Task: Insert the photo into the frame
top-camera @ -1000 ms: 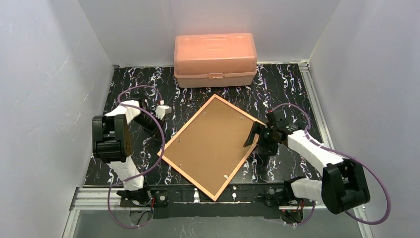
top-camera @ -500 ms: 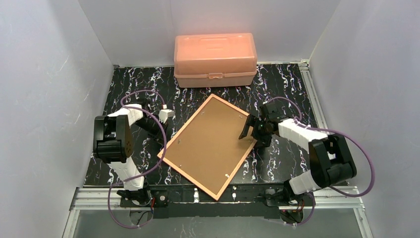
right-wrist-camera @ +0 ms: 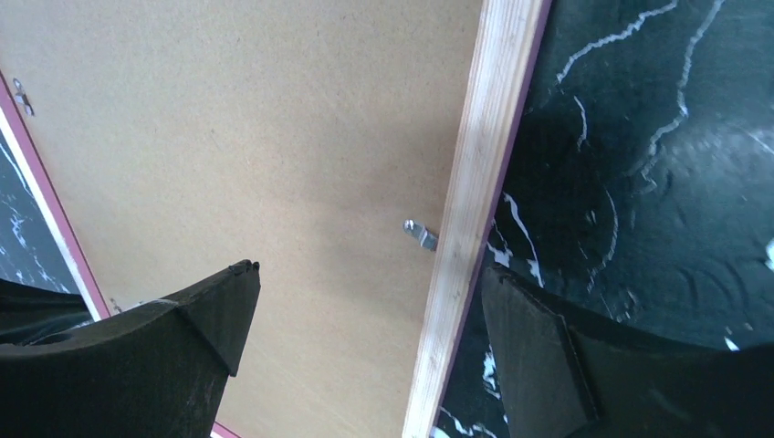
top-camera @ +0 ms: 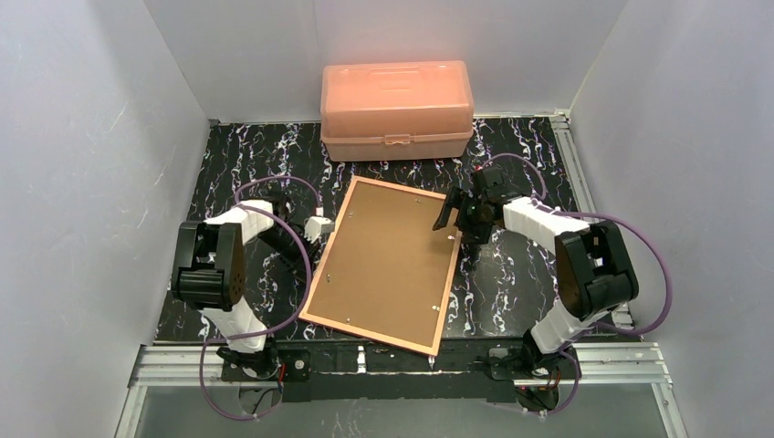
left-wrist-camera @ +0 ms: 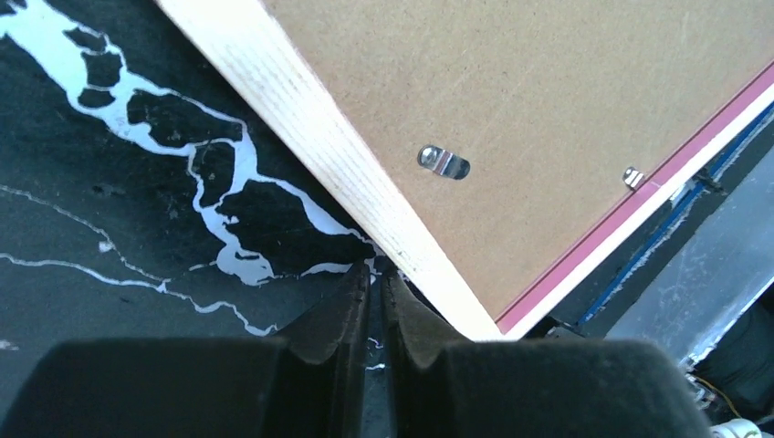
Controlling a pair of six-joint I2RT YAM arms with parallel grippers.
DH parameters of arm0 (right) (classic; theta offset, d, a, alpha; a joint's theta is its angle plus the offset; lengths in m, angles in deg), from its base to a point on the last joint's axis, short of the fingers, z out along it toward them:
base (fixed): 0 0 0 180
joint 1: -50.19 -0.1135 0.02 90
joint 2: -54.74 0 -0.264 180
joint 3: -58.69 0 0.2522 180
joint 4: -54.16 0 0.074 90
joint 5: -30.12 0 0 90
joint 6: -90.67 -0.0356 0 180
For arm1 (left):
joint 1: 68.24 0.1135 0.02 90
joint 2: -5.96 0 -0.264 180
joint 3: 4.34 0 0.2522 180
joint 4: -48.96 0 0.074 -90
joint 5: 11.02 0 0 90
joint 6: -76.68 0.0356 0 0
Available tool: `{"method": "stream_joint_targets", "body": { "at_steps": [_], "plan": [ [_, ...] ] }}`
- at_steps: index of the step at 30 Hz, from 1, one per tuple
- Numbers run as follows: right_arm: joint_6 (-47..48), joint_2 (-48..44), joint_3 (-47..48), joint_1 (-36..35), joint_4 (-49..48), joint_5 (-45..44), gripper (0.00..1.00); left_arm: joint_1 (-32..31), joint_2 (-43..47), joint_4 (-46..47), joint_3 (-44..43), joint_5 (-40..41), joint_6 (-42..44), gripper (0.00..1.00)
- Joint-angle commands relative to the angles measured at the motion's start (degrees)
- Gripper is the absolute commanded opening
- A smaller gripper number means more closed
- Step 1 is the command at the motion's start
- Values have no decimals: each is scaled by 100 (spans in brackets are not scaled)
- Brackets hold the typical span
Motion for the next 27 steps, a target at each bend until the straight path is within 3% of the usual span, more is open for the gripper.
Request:
{"method": "stream_joint_targets", "body": {
  "at_steps": [1, 4, 7, 10, 13, 18, 27],
  "plan": [
    [279, -805, 308, -88, 371, -452, 99, 351, 177, -278, -437, -211, -163, 8],
    [-82, -1412, 184, -529, 234, -488, 96, 844, 45, -517, -943, -794, -540, 10],
    [-583, -1620, -86, -1465, -593, -476, 93, 936, -131, -675, -1129, -1256, -732, 14],
    [-941, -1400, -419, -2485, -1717, -552, 92, 929, -445, -724, -1158, -1512, -780, 23],
    [-1067, -914, -408, -3090, -2581, -571, 91, 928, -833, -733, -1216, -1382, -722, 25],
    [-1035, 48, -5, -3703, -3392, -492, 90, 899, -1014, -715, -1237, -1537, -654, 25],
    [-1423, 1147, 248, -4110, -4608, -280, 90, 733, -1280, -764, -1275, -1340, -288, 26]
  ]
}}
